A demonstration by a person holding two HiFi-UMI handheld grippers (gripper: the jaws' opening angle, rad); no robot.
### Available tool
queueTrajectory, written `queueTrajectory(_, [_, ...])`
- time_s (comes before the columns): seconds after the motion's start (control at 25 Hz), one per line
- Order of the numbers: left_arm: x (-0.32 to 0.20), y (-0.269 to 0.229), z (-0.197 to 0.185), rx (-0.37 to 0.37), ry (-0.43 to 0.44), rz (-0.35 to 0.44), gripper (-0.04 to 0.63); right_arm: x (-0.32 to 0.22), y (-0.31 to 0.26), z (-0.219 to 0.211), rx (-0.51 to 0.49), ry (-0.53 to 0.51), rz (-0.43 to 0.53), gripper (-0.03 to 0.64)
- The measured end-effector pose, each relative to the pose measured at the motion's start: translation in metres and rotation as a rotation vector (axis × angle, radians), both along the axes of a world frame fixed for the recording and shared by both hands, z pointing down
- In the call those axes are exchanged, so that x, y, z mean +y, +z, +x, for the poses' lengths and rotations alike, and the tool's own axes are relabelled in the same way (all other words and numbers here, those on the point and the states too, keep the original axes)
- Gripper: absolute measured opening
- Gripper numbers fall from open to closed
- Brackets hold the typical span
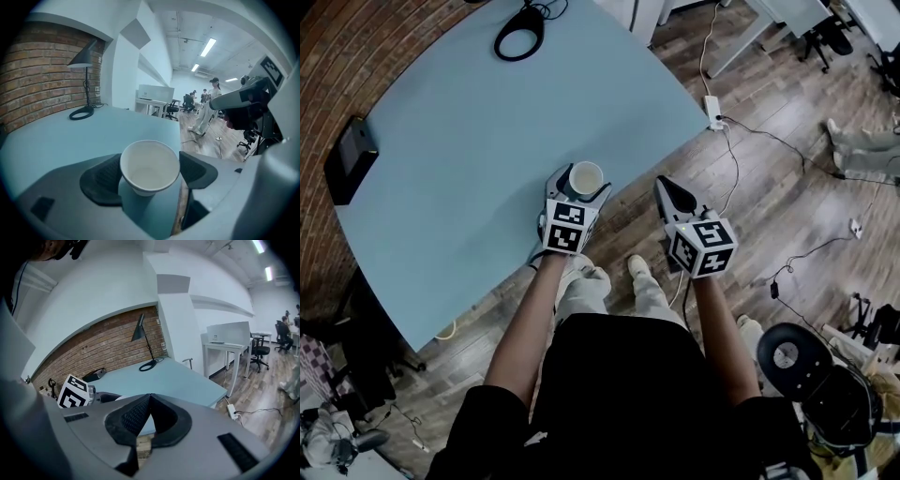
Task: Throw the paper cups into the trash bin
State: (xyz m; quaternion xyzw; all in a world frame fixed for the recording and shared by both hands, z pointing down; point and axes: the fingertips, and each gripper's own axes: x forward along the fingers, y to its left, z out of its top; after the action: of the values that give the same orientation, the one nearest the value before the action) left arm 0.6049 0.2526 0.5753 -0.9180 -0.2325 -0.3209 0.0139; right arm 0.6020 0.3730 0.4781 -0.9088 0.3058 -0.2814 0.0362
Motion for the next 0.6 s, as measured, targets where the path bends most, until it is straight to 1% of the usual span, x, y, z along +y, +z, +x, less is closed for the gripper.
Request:
queueTrajectory(0.2, [0.0,0.002,0.0,-0.005,0.0,0.008,0.37,0.003,0.0,-0.002,-0.004,-0.008,-0.003,0.005])
queueTrajectory(0.6, [0.008,-0.018,-0.001,0.026,-0.027,-0.005,0.364,0.016,-0.003,-0.001,-0.004,-0.037,0.003,0.005])
